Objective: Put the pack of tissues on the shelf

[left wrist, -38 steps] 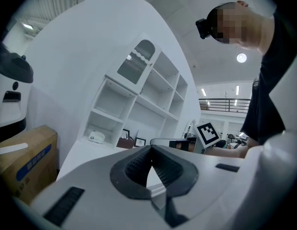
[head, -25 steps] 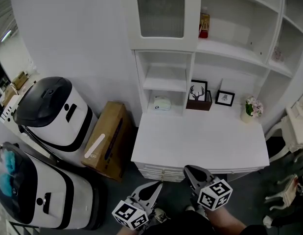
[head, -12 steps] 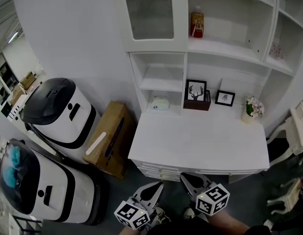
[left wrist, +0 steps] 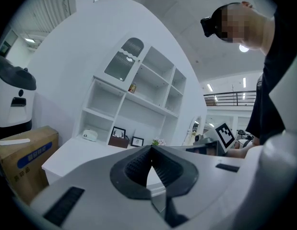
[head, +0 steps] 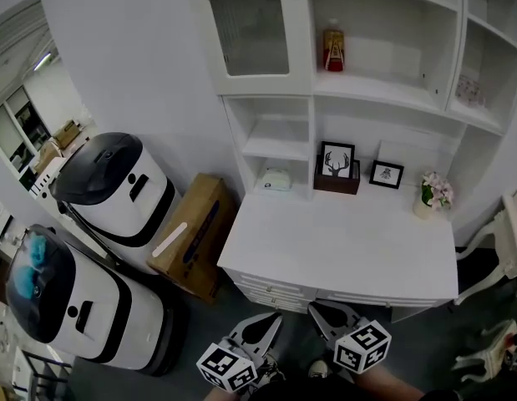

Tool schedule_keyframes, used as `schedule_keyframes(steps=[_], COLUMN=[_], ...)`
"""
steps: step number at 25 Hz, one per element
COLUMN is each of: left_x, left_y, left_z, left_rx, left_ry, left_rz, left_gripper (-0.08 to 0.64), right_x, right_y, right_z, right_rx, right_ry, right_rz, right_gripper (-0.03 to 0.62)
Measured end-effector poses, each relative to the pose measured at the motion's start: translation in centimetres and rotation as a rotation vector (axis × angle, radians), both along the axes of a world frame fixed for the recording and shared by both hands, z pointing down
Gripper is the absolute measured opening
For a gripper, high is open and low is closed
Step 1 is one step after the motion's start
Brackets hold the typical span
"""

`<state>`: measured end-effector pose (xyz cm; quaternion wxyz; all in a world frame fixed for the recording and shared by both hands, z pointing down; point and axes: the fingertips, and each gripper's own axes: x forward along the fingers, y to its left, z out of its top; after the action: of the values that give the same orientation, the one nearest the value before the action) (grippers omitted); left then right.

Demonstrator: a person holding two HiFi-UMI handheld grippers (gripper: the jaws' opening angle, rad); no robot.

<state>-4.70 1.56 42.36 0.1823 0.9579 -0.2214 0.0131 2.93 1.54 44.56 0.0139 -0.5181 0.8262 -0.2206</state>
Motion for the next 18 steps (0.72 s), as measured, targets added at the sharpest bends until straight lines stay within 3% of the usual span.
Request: schedule_keyframes(steps=[10, 18], left_x=[0.2, 1.6], left_y=[2.6, 3.7], left_z=[0.1, 0.8], left_rx=[0.003, -0.011], left_ry=[-0.008, -0.020], left_rz=[-0.083, -0.091], left_gripper=[0.005, 0.005], right_x=[0.4, 1.7], right_y=[2.0, 3.1], right_z=[0.1, 0.7], right_rx=[0.010, -0.004], right_ry=[-0.017, -0.028], right_rz=[-0.071, -0.082], right_gripper=[0.005, 0.005])
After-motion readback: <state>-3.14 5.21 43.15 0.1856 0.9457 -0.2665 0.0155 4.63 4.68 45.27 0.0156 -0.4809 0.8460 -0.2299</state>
